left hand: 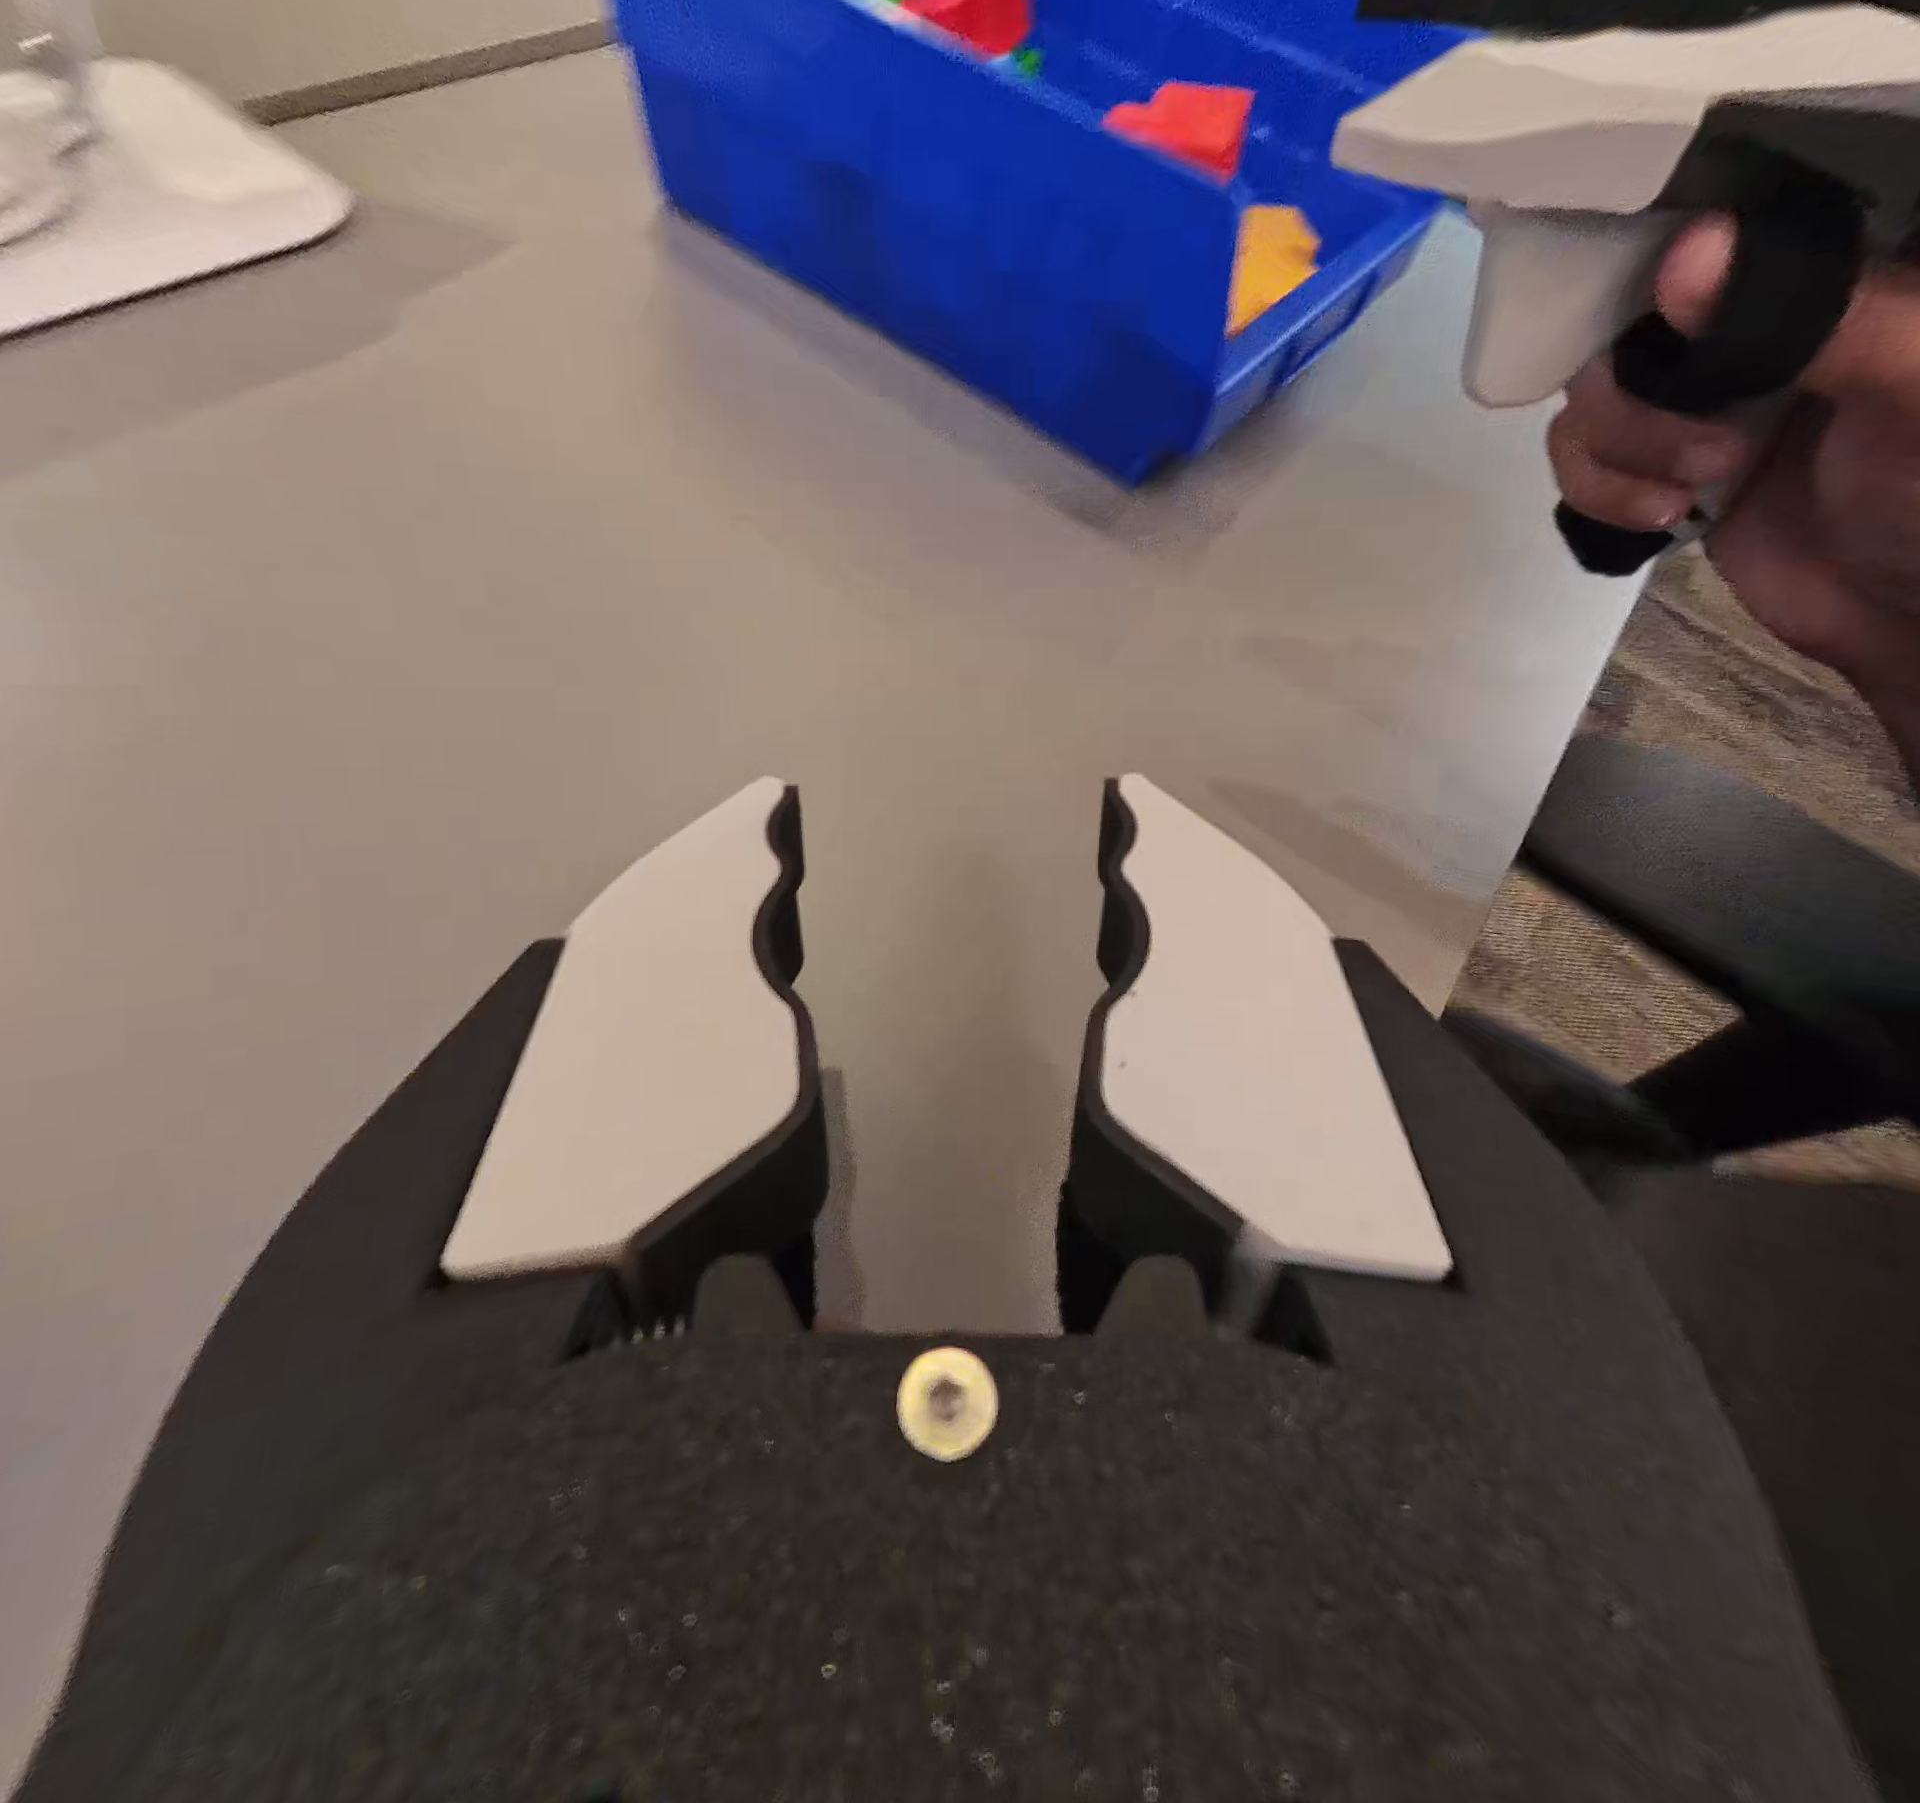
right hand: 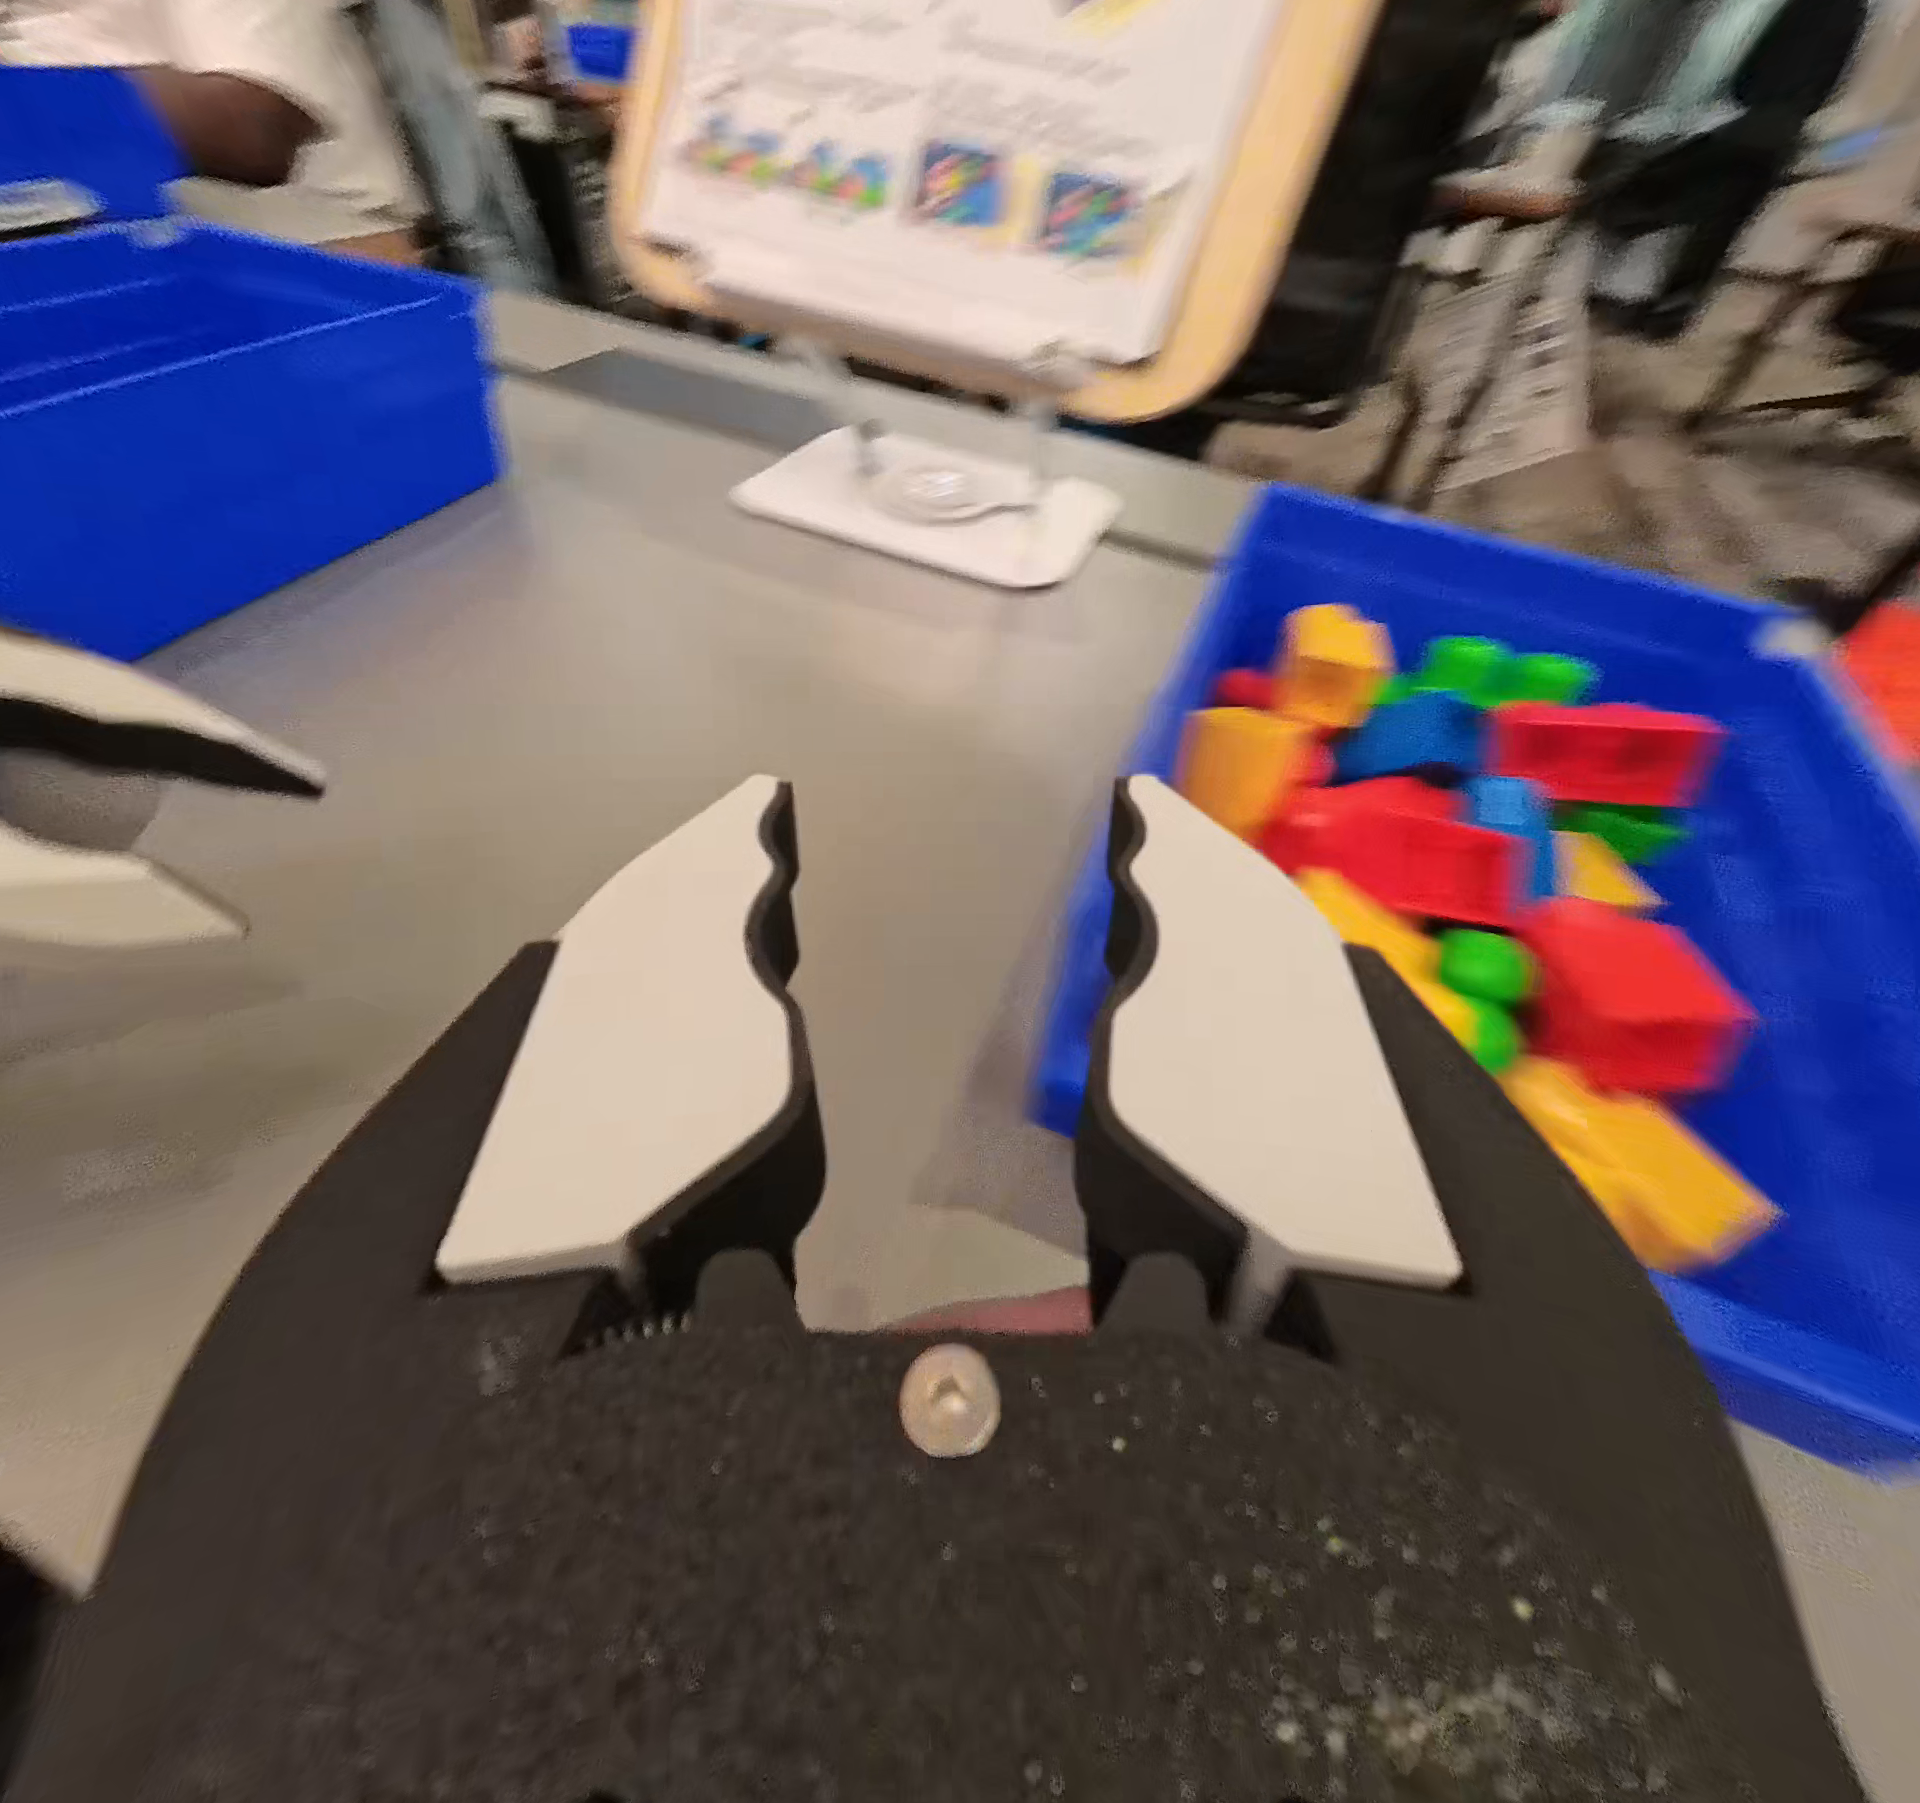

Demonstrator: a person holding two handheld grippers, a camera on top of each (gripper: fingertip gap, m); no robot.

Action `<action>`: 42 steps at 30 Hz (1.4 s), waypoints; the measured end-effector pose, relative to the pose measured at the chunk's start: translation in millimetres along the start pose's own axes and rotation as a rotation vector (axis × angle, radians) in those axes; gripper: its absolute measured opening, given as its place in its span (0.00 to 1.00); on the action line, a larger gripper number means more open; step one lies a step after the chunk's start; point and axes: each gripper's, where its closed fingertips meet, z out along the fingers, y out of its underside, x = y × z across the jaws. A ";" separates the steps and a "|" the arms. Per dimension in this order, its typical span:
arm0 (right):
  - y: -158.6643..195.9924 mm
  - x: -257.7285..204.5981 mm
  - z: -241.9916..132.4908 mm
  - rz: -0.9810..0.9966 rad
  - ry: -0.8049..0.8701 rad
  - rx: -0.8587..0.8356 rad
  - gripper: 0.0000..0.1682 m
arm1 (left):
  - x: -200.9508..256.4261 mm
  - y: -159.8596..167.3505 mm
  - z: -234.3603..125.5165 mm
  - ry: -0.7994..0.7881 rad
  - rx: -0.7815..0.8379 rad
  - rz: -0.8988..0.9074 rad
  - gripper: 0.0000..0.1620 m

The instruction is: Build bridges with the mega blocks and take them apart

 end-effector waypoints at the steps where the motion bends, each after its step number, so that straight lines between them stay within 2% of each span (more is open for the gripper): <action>1: -4.9 26.6 -10.8 0.003 0.080 0.020 0.34 | 14.5 -13.3 18.8 0.026 0.001 0.006 0.34; 5: 0.3 122.6 -52.6 0.089 0.369 0.080 0.34 | 61.1 -68.7 104.0 0.051 0.023 -0.014 0.38; 9: 50.3 181.0 -66.2 0.173 0.505 -0.021 0.35 | 54.9 -99.2 171.7 -0.165 0.054 -0.043 0.39; 12: 79.3 201.0 -68.1 0.221 0.527 -0.086 0.35 | 55.7 -99.0 196.6 -0.230 0.040 -0.077 0.32; 14: 90.3 206.2 -66.9 0.256 0.523 -0.104 0.35 | 57.2 -95.9 203.0 -0.248 0.035 -0.088 0.23; 16: 96.2 207.8 -64.3 0.283 0.518 -0.119 0.35 | 58.0 -93.9 205.3 -0.258 0.037 -0.091 0.20; 20: 102.8 208.8 -56.3 0.304 0.532 -0.150 0.36 | 54.1 -93.2 202.5 -0.305 0.035 -0.071 0.16; 23: 96.9 215.5 -56.5 0.315 0.607 -0.086 0.35 | 44.1 -92.1 195.4 -0.358 0.049 -0.066 0.11; 25: 98.7 209.3 -46.6 0.344 0.568 -0.090 0.34 | 36.1 -90.5 188.7 -0.375 0.069 -0.085 0.08; 28: 101.4 181.3 -23.7 0.440 0.408 -0.108 0.34 | 26.4 -87.8 179.9 -0.380 0.083 -0.109 0.06; 30: 99.4 159.7 -14.0 0.487 0.343 -0.126 0.24 | 22.7 -85.9 174.5 -0.392 0.083 -0.099 0.05; 32: 96.3 152.2 -16.4 0.474 0.414 -0.141 0.19 | 17.4 -83.2 166.0 -0.410 0.088 -0.100 0.04; 33: 92.3 152.8 -22.9 0.480 0.475 -0.116 0.05 | 13.3 -81.3 159.9 -0.418 0.090 -0.104 0.04; 34: 87.4 146.4 -24.8 0.458 0.477 -0.104 0.01 | 9.0 -79.6 152.4 -0.416 0.093 -0.110 0.04; 37: 76.6 113.5 -20.2 0.453 0.459 -0.091 0.01 | -3.5 -71.7 122.7 -0.418 0.097 -0.114 0.03; 42: 48.6 34.9 6.4 0.396 0.358 -0.070 0.02 | -44.7 -55.2 45.7 -0.518 0.120 -0.121 0.03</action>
